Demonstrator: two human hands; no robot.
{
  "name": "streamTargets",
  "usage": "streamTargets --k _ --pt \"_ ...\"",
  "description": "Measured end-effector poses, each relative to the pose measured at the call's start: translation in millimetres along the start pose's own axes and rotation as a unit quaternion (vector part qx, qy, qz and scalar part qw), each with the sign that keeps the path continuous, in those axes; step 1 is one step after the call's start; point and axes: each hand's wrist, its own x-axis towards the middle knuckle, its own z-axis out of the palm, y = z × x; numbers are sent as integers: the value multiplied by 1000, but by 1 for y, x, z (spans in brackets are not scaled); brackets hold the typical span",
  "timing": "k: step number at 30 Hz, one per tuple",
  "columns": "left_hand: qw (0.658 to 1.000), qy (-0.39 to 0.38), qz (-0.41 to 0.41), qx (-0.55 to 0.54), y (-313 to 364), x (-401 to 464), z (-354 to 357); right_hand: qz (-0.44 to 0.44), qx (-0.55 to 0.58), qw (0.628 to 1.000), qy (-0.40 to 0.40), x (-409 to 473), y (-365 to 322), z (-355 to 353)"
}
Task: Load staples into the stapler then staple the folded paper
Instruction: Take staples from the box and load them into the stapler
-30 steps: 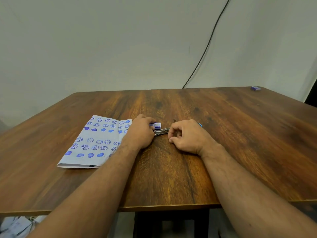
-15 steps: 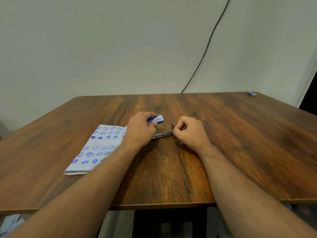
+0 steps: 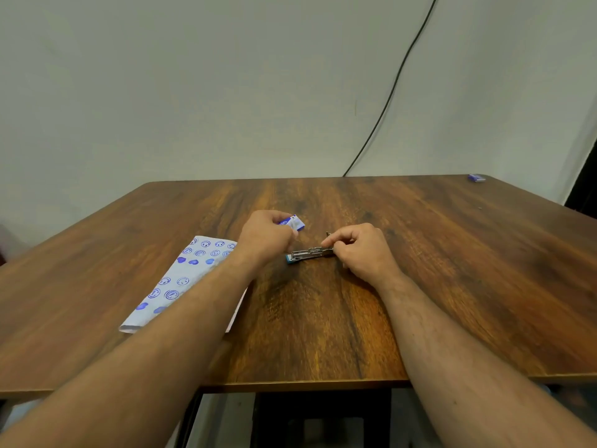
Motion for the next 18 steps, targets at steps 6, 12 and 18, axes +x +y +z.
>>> streamTargets --k 6,12,18 --pt "976 -90 -31 -194 0 -15 16 43 53 998 7 -2 -4 -1" --pt "955 -157 -7 -252 -20 -25 21 37 41 998 10 1 -1 -1" --pt "936 -165 -53 -306 -22 -17 15 28 26 999 -25 2 -2 -4"
